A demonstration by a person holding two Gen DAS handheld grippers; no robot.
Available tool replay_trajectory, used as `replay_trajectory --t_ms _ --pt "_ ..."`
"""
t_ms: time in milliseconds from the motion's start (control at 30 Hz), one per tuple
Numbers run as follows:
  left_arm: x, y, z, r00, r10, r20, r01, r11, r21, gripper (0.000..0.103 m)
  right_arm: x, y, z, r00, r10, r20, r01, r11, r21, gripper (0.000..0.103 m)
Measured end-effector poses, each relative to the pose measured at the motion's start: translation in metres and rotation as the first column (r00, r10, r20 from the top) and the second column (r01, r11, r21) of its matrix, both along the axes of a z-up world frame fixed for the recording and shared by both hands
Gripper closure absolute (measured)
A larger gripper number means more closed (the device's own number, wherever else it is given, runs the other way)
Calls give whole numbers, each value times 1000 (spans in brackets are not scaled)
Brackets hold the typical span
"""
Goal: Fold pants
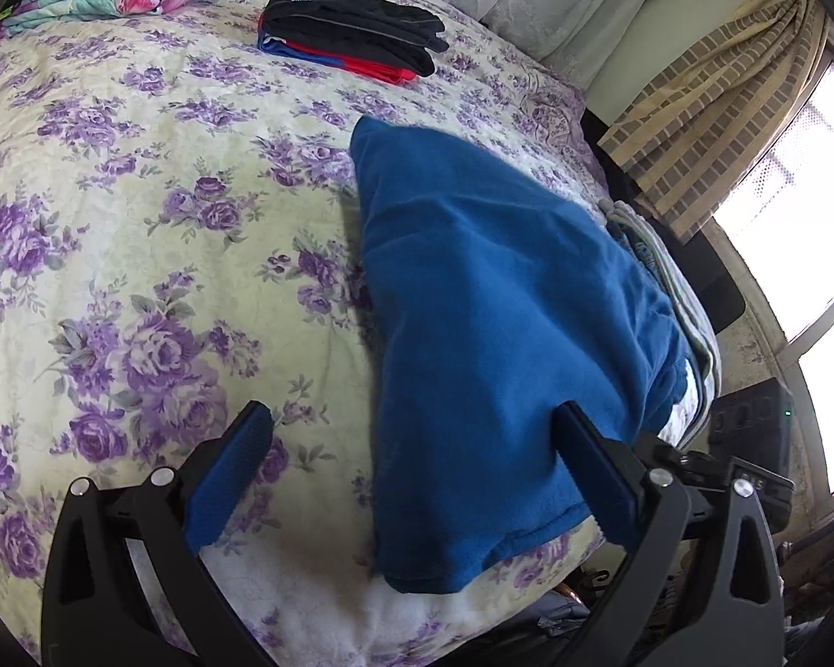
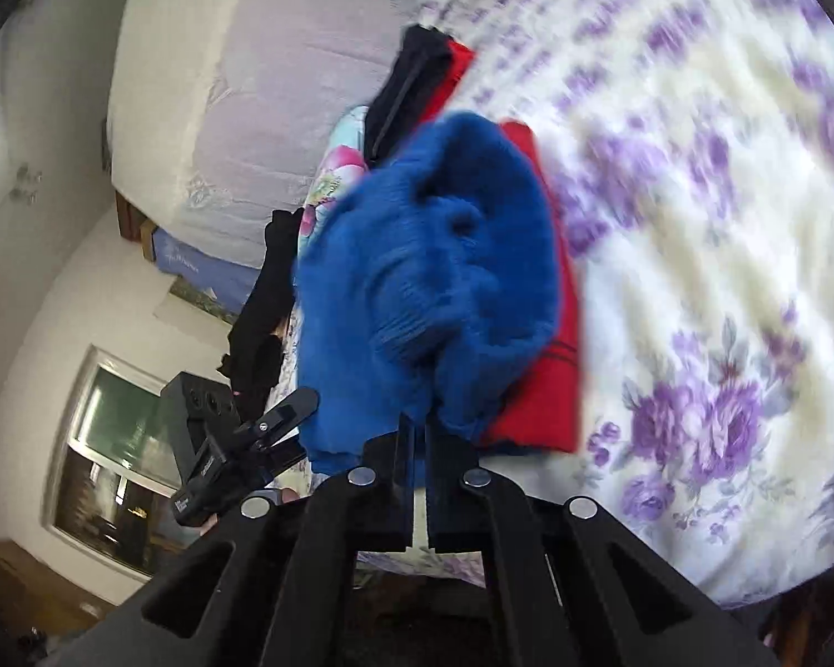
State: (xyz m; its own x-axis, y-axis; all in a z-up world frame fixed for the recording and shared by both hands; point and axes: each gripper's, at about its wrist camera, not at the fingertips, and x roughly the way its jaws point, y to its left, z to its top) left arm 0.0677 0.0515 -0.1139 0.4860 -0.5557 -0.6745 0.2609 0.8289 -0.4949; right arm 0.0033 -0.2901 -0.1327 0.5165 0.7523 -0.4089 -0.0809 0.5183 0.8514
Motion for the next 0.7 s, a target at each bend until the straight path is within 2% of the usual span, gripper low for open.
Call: replay_trajectory --t_ms 67,100,233,367,433,500,533,567,633,667,700 --pt "-2 0 3 1000 4 6 -5 1000 16 5 0 3 8 999 19 28 -18 999 -32 99" --pt "-5 2 9 1000 15 23 -15 1000 18 5 -2 4 15 998 28 56 -25 998 -61 97" --pt "-17 5 35 994 26 109 -26 1000 -5 5 -11 0 46 989 47 137 -30 992 -120 96" --pt "-26 -21 57 982 -53 182 52 999 11 5 -7 -1 90 957 34 289 5 991 -136 96" --pt "-27 -43 62 973 -123 197 118 992 34 5 12 5 102 948 48 314 -15 994 -105 94" --pt "-29 -67 57 963 -189 191 180 982 63 5 37 11 98 955 62 289 -32 994 -105 86" --pt "-30 -81 50 956 -228 184 212 972 106 5 49 17 91 966 69 251 -41 992 -118 81" --pt "-33 -89 45 953 -236 191 208 965 159 5 61 23 83 973 82 214 -55 990 -126 81" --pt "-37 -98 30 948 -244 206 189 949 254 5 76 23 62 988 71 138 -46 983 -178 89" --pt "-40 -101 26 943 -254 217 191 943 272 5 81 21 53 991 56 121 -31 979 -202 103" --pt "-44 -103 23 934 -267 238 190 934 301 5 85 15 45 993 43 112 -20 980 -198 103"
